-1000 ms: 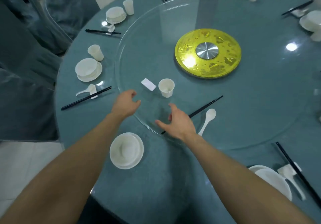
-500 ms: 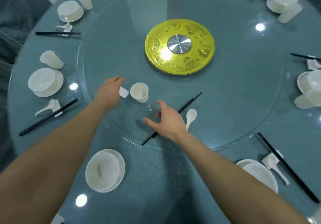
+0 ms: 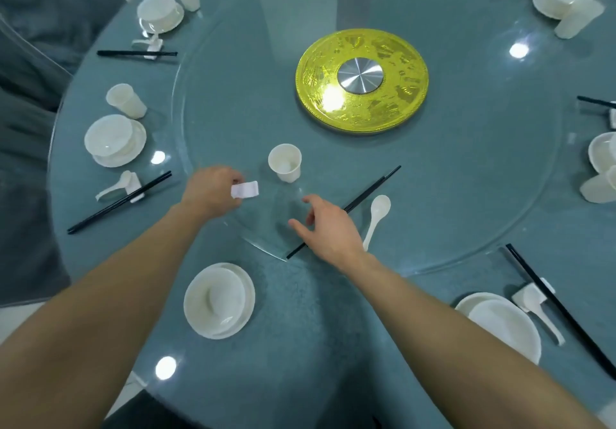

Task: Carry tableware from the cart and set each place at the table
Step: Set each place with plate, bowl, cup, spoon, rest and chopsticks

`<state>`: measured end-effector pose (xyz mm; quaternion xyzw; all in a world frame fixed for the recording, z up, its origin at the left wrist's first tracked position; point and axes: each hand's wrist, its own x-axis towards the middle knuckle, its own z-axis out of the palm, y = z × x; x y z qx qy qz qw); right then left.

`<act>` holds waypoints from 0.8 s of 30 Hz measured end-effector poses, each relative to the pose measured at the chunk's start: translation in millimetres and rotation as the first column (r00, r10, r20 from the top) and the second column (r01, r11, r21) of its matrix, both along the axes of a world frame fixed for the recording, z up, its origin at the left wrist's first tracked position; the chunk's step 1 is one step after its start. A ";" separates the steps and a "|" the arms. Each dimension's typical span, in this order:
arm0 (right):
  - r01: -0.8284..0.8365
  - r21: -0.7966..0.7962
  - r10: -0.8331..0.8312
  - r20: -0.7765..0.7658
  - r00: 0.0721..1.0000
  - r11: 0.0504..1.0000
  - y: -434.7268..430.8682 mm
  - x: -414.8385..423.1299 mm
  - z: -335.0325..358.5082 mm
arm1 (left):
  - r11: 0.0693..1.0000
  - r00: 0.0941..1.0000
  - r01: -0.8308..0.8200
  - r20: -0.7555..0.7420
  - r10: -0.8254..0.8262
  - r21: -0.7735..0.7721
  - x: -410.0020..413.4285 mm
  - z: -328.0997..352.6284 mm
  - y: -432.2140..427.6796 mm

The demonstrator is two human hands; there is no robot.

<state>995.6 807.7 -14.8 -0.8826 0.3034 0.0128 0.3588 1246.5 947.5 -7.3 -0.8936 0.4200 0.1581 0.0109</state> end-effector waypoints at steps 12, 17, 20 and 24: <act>-0.014 0.007 0.014 0.021 1.000 1.000 70.5 -55.1 -1.0 | 0.981 0.987 0.125 -0.083 -0.138 -0.147 -113.0 15.3 57.4; 0.036 0.005 -0.036 0.004 0.999 0.999 82.1 -93.3 -5.4 | 0.967 0.967 0.251 -0.038 -0.253 -0.051 -163.3 -0.5 69.7; 0.066 0.006 -0.066 -0.027 0.997 0.998 88.6 -113.4 -10.3 | 0.953 0.953 0.303 0.017 -0.303 0.016 -190.7 -15.4 75.7; 0.086 0.005 -0.086 -0.053 0.995 0.996 96.0 -136.8 -17.1 | 0.927 0.929 0.359 0.056 -0.366 0.108 -217.6 -31.4 81.8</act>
